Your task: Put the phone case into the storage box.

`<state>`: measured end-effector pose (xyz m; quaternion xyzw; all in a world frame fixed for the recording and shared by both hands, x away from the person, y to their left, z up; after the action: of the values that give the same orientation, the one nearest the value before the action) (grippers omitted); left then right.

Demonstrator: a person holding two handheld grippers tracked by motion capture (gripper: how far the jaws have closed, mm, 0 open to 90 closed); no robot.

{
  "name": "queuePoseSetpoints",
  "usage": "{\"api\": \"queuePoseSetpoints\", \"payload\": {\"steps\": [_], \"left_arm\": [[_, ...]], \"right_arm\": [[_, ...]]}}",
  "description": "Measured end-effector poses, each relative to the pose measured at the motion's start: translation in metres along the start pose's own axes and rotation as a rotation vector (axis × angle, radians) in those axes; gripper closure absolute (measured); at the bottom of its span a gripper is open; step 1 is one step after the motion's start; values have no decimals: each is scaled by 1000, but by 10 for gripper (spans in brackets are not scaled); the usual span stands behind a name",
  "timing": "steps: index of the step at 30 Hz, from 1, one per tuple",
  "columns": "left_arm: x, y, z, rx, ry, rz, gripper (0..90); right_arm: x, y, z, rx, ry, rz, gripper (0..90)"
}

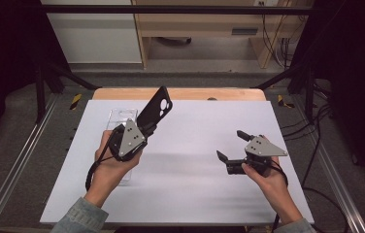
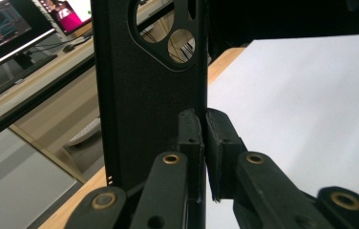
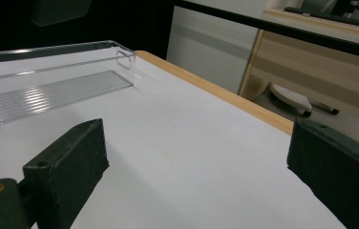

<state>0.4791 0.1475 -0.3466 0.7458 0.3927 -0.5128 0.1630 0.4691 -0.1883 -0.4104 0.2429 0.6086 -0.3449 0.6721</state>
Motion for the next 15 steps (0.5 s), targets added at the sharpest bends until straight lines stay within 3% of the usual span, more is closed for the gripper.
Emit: {"api": "queuePoseSetpoints", "payload": {"steps": [8,11,15], "left_arm": [[-1,-11,-13,-65,-41,20,853],[-1,-16,-18,-92,-69,28,852],[-1,-22,-23,-127,-97,33,852]], "right_arm": [[14,-11,2,50,3,6,66],[19,-15,2,60,40,9,39],[25,-19,0,62,50,4,35]]}}
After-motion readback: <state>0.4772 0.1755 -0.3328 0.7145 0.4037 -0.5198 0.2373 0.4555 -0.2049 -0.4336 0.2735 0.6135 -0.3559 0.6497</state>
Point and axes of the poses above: each handheld gripper's, and its own axes: y roughly forward along the jaws, x roughly out of its underside, z roughly to its right, the point moved 3 cm from there along y, roughly forward along the jaws, and after that the axes turned 9 degrees about z, right-handed, at the moved point
